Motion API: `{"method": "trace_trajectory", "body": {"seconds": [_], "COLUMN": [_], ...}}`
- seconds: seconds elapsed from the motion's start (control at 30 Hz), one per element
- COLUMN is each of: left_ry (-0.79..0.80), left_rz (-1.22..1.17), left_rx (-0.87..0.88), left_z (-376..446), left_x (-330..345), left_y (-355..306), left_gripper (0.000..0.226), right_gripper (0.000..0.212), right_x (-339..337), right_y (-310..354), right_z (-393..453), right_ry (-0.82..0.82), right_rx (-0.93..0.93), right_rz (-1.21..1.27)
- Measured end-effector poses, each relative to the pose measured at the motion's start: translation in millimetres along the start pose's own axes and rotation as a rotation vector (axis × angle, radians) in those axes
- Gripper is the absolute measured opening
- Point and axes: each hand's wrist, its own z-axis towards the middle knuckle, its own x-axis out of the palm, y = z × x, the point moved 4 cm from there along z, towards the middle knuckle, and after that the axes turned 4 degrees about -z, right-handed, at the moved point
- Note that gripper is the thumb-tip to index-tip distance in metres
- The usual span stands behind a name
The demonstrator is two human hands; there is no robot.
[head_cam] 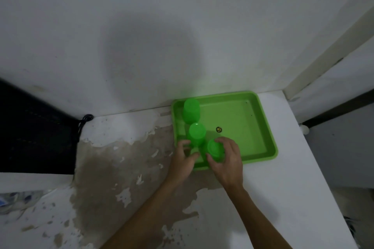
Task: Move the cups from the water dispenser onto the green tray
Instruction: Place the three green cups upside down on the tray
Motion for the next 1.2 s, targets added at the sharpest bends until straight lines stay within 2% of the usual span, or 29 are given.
{"method": "trace_trajectory", "body": {"seconds": [0.1,0.23,0.43,0.57,0.8,1.2], "left_ry": [-0.057,-0.041,-0.054,-0.026,0.010,0.022], "left_rz": [0.094,0.162,0.317,0.468,0.650,0.688], "left_rx": [0.092,0.232,0.448,0.542,0.568,0.597], "left_z": [5.5,12.4,17.9,19.9,28.5,39.3], "left_x": [-5.1,-5.5,-6.1,-5.5,-5.7,-9.1], "left_y": [-9.6,-19.1,-35.7,-46.8,-52.3,-55.2], "left_gripper": [0.057,0.072,0.083,0.082,0.076,0.079], "right_gripper": [0.051,0.050,0.053,0.055,0.055,0.053], "right_x": [1.1,4.0,7.1,9.7,10.6,24.0], "right_y": [-0.8,-2.1,-6.0,-6.7,-6.9,16.5], "right_z": [4.9,7.8,6.9,6.3,4.0,-3.1], "right_ry": [0.002,0.017,0.049,0.053,0.058,0.115], "right_rx": [-0.006,0.000,0.000,-0.005,-0.013,-0.094], "right_rz": [-0.006,-0.026,-0.029,-0.033,-0.032,-0.012]}}
